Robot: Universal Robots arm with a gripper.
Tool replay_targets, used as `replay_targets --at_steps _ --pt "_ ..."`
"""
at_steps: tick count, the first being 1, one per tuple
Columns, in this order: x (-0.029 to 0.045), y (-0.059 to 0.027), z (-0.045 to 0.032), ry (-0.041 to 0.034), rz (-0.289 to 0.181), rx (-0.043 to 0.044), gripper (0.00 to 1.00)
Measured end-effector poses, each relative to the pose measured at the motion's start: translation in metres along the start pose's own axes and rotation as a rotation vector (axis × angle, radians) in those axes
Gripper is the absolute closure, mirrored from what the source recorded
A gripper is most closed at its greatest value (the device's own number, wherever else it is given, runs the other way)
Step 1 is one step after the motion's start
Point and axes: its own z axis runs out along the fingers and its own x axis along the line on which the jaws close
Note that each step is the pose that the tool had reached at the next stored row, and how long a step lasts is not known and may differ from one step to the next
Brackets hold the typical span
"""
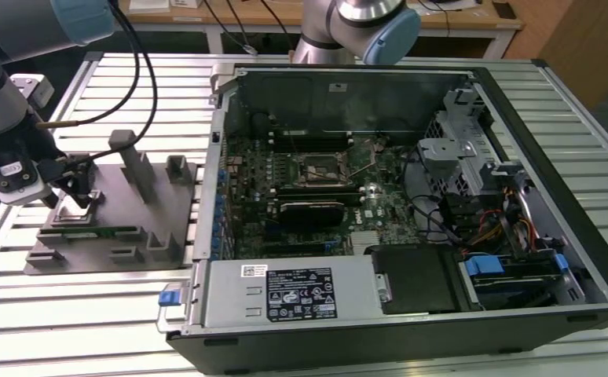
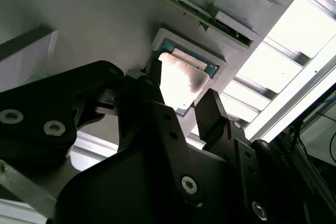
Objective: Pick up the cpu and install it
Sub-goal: 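Pick up the cpu and move it towards the insertion slot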
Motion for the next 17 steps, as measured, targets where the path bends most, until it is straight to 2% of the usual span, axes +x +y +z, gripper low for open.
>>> replay_targets --at_steps 1,5,10,17 --pt "0.0000 0.0000 0.0000 0.0000 0.000 0.0000 0.47" --pt "0.0000 -0.0001 0.0009 -0.0010 -0.004 -0.0001 0.47" --pt "-0.0001 -0.0002 0.0037 -0.0188 -0.011 0.0022 0.47" --pt "0.0000 -0.0002 0.0036 -0.0192 -0.011 0.0026 0.45"
